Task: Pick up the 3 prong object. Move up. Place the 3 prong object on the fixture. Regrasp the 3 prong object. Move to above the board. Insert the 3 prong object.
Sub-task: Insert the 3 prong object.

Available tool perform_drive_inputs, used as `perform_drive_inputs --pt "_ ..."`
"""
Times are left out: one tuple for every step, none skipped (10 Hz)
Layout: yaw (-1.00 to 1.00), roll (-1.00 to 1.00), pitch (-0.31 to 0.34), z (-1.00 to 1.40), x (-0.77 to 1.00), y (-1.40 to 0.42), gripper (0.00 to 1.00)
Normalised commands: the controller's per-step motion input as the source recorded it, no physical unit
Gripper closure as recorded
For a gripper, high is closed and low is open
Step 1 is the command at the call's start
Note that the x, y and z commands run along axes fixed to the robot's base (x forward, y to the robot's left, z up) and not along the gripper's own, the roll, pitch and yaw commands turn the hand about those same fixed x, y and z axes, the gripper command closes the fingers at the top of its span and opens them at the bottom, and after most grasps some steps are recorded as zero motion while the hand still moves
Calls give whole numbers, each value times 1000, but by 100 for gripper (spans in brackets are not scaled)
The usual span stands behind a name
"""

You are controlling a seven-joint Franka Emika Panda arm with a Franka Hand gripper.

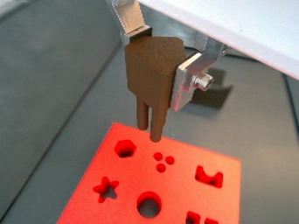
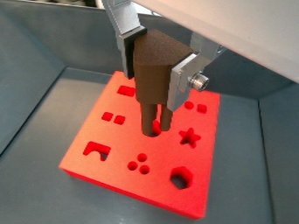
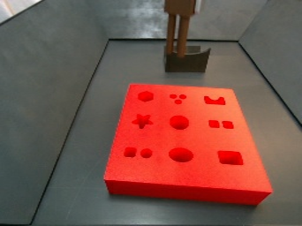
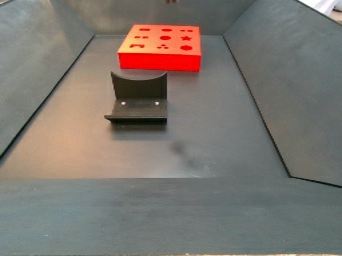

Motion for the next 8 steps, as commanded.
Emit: perform_drive_inputs --pt "-617 40 0 -557 486 74 100" --pt "-471 39 0 -594 291 46 100" --pt "-400 49 0 -631 126 3 100" --pt "-374 7 0 -560 100 20 100" --pt "-409 10 0 -554 37 31 100" --pt "-557 0 0 -543 0 117 100" --pt "-831 0 0 -449 20 151 100" --pt "-949 0 0 -420 57 54 100"
